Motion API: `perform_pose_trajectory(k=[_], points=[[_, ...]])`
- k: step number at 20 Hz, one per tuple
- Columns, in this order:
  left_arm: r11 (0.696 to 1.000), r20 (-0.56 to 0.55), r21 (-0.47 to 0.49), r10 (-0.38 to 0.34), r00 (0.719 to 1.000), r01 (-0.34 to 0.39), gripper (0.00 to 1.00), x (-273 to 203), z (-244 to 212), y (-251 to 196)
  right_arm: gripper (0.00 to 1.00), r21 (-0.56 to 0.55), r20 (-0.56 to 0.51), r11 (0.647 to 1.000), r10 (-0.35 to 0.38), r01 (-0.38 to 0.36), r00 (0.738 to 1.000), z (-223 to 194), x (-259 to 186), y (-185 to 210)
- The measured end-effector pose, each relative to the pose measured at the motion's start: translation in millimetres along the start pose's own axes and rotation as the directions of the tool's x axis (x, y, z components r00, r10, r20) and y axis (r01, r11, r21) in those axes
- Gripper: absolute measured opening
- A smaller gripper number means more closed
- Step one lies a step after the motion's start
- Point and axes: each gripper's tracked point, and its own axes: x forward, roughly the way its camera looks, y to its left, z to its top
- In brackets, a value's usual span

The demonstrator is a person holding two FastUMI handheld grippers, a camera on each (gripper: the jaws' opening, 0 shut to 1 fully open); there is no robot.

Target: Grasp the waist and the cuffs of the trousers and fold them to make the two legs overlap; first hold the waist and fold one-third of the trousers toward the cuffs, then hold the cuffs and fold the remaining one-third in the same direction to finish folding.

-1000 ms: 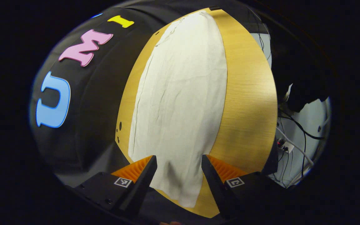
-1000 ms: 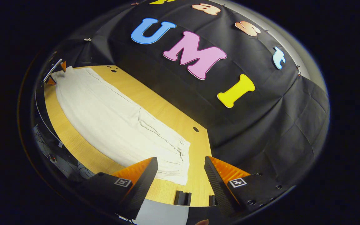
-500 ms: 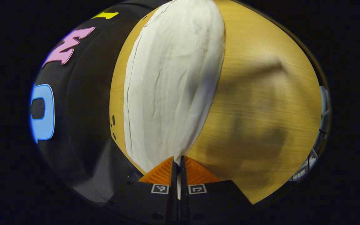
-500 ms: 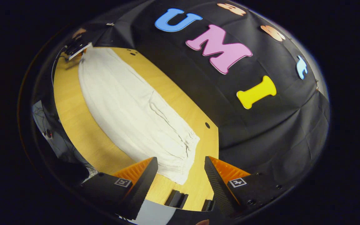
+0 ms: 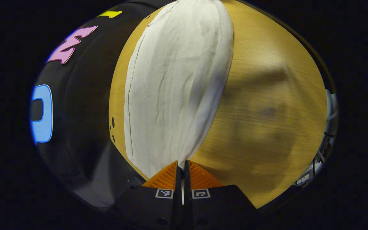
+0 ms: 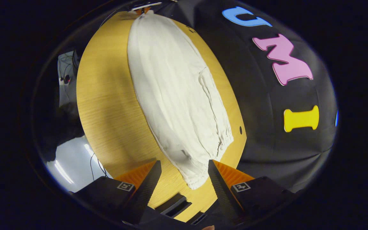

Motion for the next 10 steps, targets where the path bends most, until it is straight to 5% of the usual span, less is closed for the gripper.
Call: perform_pose_trajectory(k=[4,9,10], points=[[1.000,-0.008,0.017,0.009,1.000,-0.009,0.07,0.1,-0.2,-0.2,0.87,-0.185,0.041,0.982,-0.028,0.035,0.999,10.6,31.3,-18.4],[0.997,-0.022,0.059,0.050,0.999,-0.048,0.07,-0.2,0.9,-0.2,0.69,-0.183,0.034,0.983,0.013,-0.007,0.999,14.4,67.8,-27.1],[0.996,-0.023,0.057,0.063,0.998,-0.062,0.07,0.3,0.8,0.4,0.39,-0.177,0.022,0.984,0.032,-0.028,0.999,14.4,68.8,-22.2]])
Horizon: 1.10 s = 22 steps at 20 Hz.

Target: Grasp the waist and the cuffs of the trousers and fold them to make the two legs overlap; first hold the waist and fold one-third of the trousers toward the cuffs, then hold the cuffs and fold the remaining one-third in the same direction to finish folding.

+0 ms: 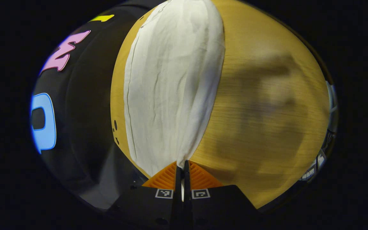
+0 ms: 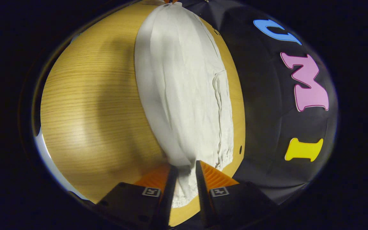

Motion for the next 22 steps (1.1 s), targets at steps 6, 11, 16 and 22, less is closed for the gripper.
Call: perform_pose_trajectory(k=[6,11,16,22], points=[[0.995,-0.014,-0.087,-0.039,0.999,0.038,0.05,-6.0,3.0,-7.6,0.08,0.082,-0.015,0.991,0.109,-0.107,0.994,-3.9,-5.5,7.6],[0.990,-0.002,-0.119,-0.070,0.998,0.069,0.05,-34.7,-7.1,-34.7,0.05,0.050,0.008,0.994,0.094,-0.095,0.996,-7.2,-32.5,12.7],[0.962,0.013,-0.259,-0.084,0.996,0.084,0.06,-76.8,-9.2,-58.2,0.05,0.130,0.029,0.986,0.105,-0.108,0.994,-3.7,-40.1,-0.9],[0.898,0.028,-0.437,-0.033,0.999,0.042,0.05,-122.0,-4.1,-23.6,0.05,0.216,0.072,0.976,0.017,-0.032,0.997,8.6,-63.1,-69.7]])
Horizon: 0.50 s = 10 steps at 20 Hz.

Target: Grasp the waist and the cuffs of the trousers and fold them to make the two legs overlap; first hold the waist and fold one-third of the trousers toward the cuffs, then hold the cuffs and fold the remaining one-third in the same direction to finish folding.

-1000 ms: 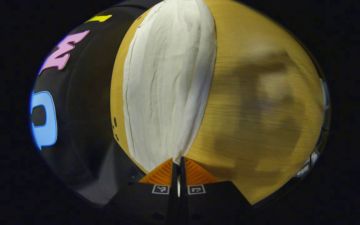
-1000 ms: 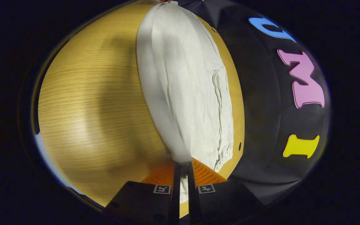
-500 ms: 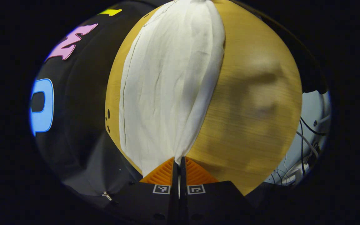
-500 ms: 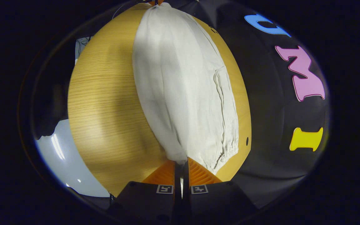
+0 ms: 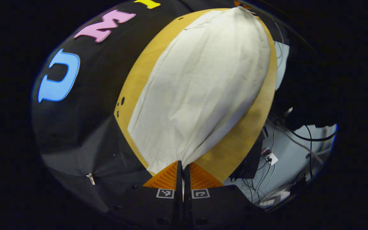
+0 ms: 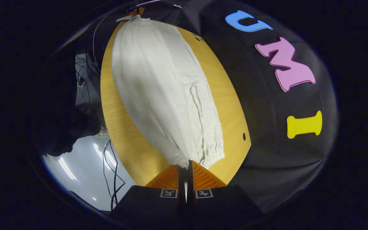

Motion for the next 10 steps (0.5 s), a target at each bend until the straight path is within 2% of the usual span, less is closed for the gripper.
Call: perform_pose_trajectory(k=[2,5,8,10], points=[[0.997,0.006,-0.078,0.023,1.000,-0.022,0.05,-0.5,15.7,23.4,0.05,0.048,0.010,0.998,-0.032,0.032,0.999,11.0,1.9,-22.2],[0.990,-0.016,-0.136,0.041,0.999,-0.043,0.05,9.5,36.7,63.3,0.05,0.114,0.007,0.992,-0.059,0.058,0.998,26.1,11.1,-53.5],[0.967,-0.019,-0.247,0.061,0.998,-0.064,0.05,21.6,56.6,102.6,0.05,0.163,0.011,0.983,-0.088,0.085,0.996,40.8,27.3,-81.9],[0.950,-0.023,-0.307,0.049,0.999,-0.054,0.05,39.3,71.1,117.5,0.05,0.204,-0.003,0.974,-0.099,0.097,0.995,44.4,41.8,-95.4]])
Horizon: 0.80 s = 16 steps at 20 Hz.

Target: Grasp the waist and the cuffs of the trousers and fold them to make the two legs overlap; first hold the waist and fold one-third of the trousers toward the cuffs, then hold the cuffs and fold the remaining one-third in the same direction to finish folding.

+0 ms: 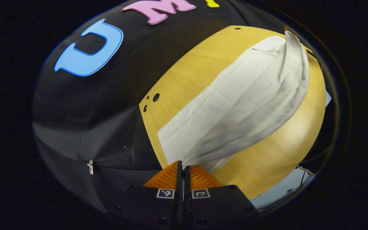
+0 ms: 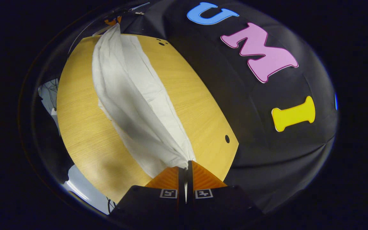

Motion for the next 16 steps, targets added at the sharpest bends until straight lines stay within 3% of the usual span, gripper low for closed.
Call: perform_pose_trajectory(k=[6,16], points=[[0.993,-0.085,-0.098,-0.078,0.993,0.069,0.05,62.3,14.6,-1.5,0.06,0.122,-0.046,0.992,0.036,-0.030,0.998,-1.4,55.6,-9.3],[0.981,-0.247,-0.117,-0.181,0.952,0.156,0.05,137.1,5.6,-25.6,0.07,0.373,-0.146,0.907,0.265,-0.195,0.953,-41.6,148.6,17.0]])
